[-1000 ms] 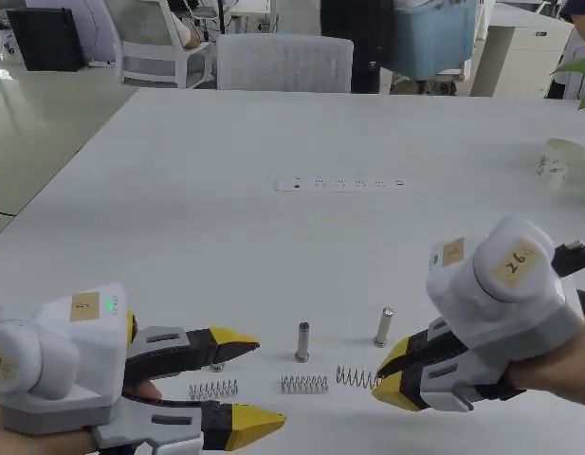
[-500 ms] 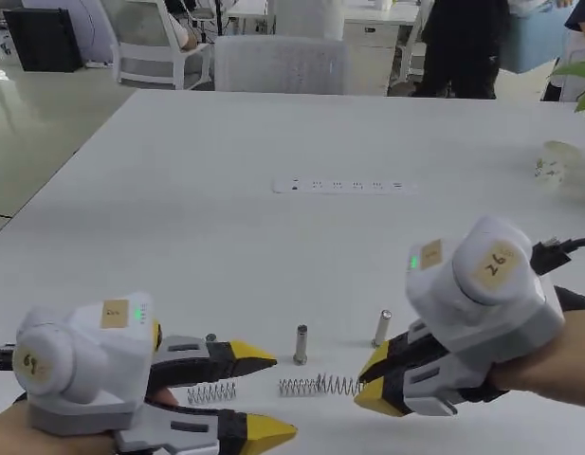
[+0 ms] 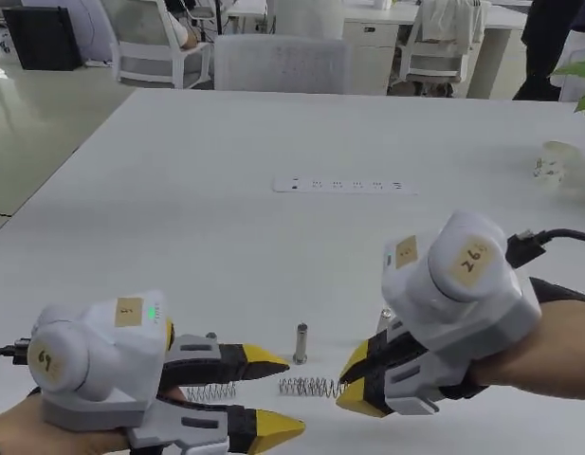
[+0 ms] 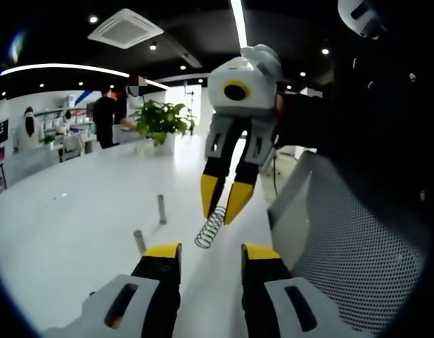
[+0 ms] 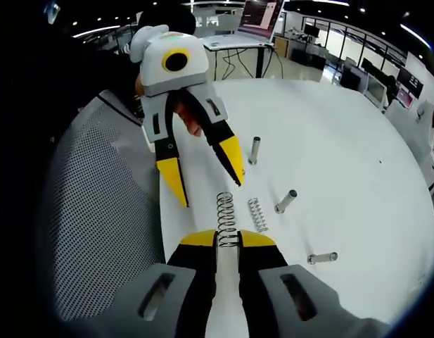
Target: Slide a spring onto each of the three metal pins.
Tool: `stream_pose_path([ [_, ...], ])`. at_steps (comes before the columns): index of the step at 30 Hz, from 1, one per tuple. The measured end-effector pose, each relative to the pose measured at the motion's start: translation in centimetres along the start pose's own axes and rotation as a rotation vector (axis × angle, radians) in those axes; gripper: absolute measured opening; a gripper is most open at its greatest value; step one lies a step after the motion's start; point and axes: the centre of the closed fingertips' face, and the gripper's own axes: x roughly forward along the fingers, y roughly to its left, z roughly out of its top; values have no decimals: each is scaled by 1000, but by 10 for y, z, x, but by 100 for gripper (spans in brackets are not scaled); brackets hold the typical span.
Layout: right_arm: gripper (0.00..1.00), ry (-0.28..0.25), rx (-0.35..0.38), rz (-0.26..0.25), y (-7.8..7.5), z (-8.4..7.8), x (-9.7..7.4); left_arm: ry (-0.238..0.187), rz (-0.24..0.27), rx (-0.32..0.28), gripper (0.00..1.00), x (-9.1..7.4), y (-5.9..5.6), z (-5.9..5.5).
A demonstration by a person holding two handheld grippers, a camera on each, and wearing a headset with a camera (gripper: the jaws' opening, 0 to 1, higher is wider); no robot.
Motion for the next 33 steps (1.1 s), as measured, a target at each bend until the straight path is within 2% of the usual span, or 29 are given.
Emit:
stream_pose_path([
  [10,8,6,-36,37,9,5,4,4,-16,17,19,3,-6,0],
  [19,8,15,-59,60,15,7,6,24,-35,42,10,4,-11,-4],
  [26,8,19,-66,79,20,8,7,43,-36,68,5,5,-10,-7],
  [33,8,12,-57,84,20,12,5,51,-38,92,4,5,-9,-9],
])
